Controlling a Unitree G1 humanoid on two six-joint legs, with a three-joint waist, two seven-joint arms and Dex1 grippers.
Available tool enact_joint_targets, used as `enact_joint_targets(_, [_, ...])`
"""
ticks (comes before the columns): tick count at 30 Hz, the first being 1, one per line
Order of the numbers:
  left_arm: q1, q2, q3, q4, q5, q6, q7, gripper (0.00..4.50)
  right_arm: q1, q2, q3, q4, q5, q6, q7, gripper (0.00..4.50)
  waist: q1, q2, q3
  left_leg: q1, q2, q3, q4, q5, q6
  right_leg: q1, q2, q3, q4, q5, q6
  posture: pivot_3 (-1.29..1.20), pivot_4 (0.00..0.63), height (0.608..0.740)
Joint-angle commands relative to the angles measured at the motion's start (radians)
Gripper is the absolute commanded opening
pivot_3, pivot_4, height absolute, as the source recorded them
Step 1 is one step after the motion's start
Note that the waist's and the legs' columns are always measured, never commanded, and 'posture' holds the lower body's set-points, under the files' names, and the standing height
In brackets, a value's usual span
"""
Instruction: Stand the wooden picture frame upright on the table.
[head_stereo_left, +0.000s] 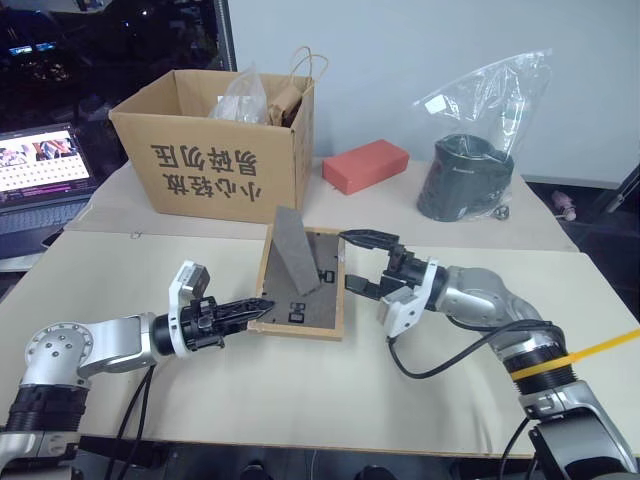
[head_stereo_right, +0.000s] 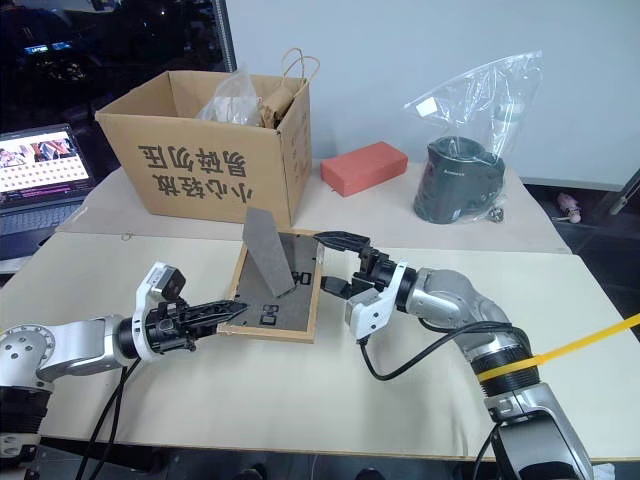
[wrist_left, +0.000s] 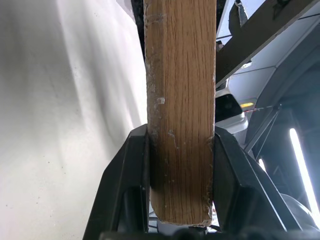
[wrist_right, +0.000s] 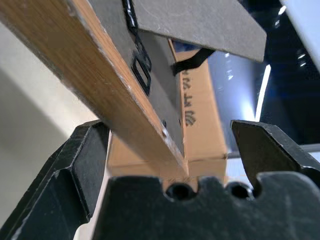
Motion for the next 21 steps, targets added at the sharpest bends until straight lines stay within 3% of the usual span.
enact_joint_targets(1, [-0.01,-0.002,0.013,-0.029,-0.023,0.013,-0.022,1.11,-0.035,0.016,0.0,0.01,-0.037,-0.036,-0.093,3.39,0.0,0.0,0.0,0.0,0.0,0.0,0.0,0.0,0.0,0.0,0.0,0.0,0.0,0.0,0.0,0.0,0.15,0.74])
enact_joint_targets(6, [-0.001,0.008,0.0,-0.051,-0.023,0.003,-0.009,1.11,-0.059,0.017,0.015,0.059,-0.083,-0.045,-0.16,1.7,-0.001,0.0,0.0,0.0,0.0,0.0,0.0,0.0,0.0,0.0,0.0,0.0,0.001,0.0,0.0,0.0,0.15,0.74])
enact_joint_targets(7, [0.006,0.015,-0.004,-0.07,-0.023,0.0,-0.005,1.11,-0.061,0.014,0.015,0.067,-0.087,-0.048,-0.169,1.54,-0.001,0.0,0.0,0.001,0.0,0.0,0.0,0.0,0.0,0.0,0.0,0.0,0.001,0.0,0.0,0.0,0.15,0.74])
enact_joint_targets(13, [0.031,0.033,0.01,-0.175,-0.023,-0.015,-0.045,1.11,-0.062,-0.009,0.018,0.082,-0.092,-0.065,-0.197,1.49,0.0,0.0,0.0,0.001,0.0,0.0,0.0,0.0,0.0,0.001,0.0,0.0,0.001,0.0,0.0,0.0,0.15,0.74])
enact_joint_targets(15, [0.029,0.06,0.027,-0.203,-0.013,0.004,-0.096,2.11,-0.059,-0.016,0.017,0.073,-0.083,-0.069,-0.2,1.49,-0.001,0.0,0.0,0.001,0.0,0.0,0.0,0.0,0.0,0.001,0.0,0.0,0.001,0.0,0.0,0.0,0.15,0.74])
enact_joint_targets(18, [0.021,0.101,0.049,-0.148,-0.012,-0.001,-0.128,3.05,-0.058,-0.026,0.005,0.069,-0.049,-0.082,-0.203,1.21,-0.002,0.0,0.0,0.001,0.0,-0.001,0.0,0.0,0.0,0.001,0.0,0.0,0.001,0.0,0.0,0.0,0.15,0.74])
enact_joint_targets(20, [0.043,0.137,0.085,-0.154,-0.005,-0.002,-0.16,3.98,-0.058,-0.039,-0.006,0.076,-0.034,-0.09,-0.211,1.21,-0.003,0.0,0.0,0.003,0.0,-0.001,0.0,0.0,0.0,0.002,0.0,0.0,0.002,0.0,0.0,0.0,0.15,0.74])
enact_joint_targets(21, [0.059,0.153,0.106,-0.174,0.008,-0.001,-0.177,4.17,-0.06,-0.046,-0.011,0.081,-0.03,-0.093,-0.217,1.21,-0.005,0.0,0.0,0.004,0.0,-0.001,0.0,0.0,0.0,0.003,0.0,0.0,0.002,0.0,0.0,0.0,0.15,0.74])
